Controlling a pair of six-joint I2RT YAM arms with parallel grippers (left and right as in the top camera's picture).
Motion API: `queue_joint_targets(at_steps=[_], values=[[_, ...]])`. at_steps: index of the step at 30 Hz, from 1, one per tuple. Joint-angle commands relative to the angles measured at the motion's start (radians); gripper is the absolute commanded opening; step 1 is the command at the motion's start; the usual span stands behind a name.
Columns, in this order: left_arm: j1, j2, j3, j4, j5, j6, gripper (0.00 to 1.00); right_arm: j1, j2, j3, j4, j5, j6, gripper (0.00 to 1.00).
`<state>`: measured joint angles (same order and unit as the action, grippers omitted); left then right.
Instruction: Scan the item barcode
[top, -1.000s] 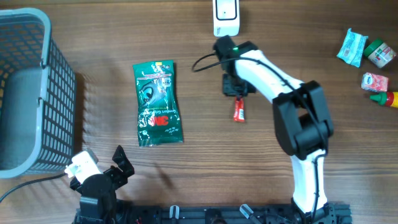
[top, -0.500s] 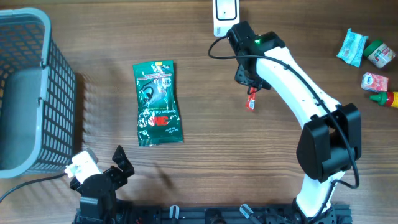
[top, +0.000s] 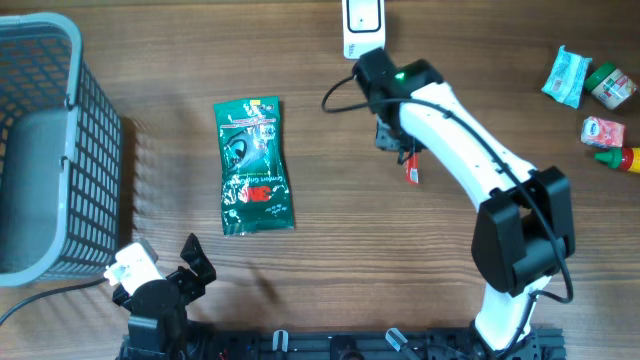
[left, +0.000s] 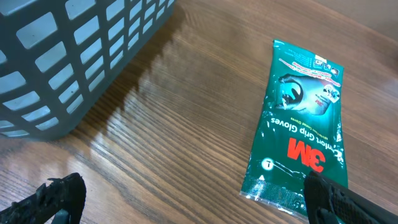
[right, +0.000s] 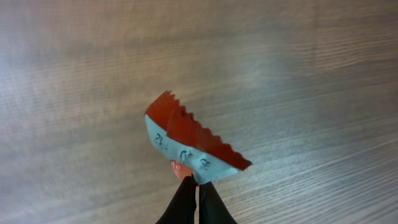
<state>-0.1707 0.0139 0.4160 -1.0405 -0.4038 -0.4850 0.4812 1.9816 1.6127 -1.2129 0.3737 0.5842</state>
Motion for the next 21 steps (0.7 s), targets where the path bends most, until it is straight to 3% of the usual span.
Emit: queue_joint_targets(at_steps=[1, 7, 15, 19, 21], values=[[0.005, -0.007, -0.005, 0.002, -0.013, -0.010, 1.00, 0.037, 0.015, -0.084, 0.004, 0.008, -0.045, 0.05], [0.005, -0.007, -0.005, 0.002, -0.013, -0.010, 1.00, 0.153, 0.025, -0.126, -0.015, 0.245, 0.130, 0.04], [0.005, -0.007, -0.005, 0.002, -0.013, -0.010, 1.00, 0.316, 0.025, -0.129, 0.140, 0.086, -0.007, 0.05], [0.005, -0.007, -0.005, 0.002, -0.013, -0.010, 1.00, 0.323, 0.025, -0.129, 0.203, 0.059, -0.008, 0.18], [0.005, -0.007, -0.005, 0.002, -0.013, -0.010, 1.00, 0.315, 0.025, -0.129, 0.225, 0.021, -0.035, 0.30]])
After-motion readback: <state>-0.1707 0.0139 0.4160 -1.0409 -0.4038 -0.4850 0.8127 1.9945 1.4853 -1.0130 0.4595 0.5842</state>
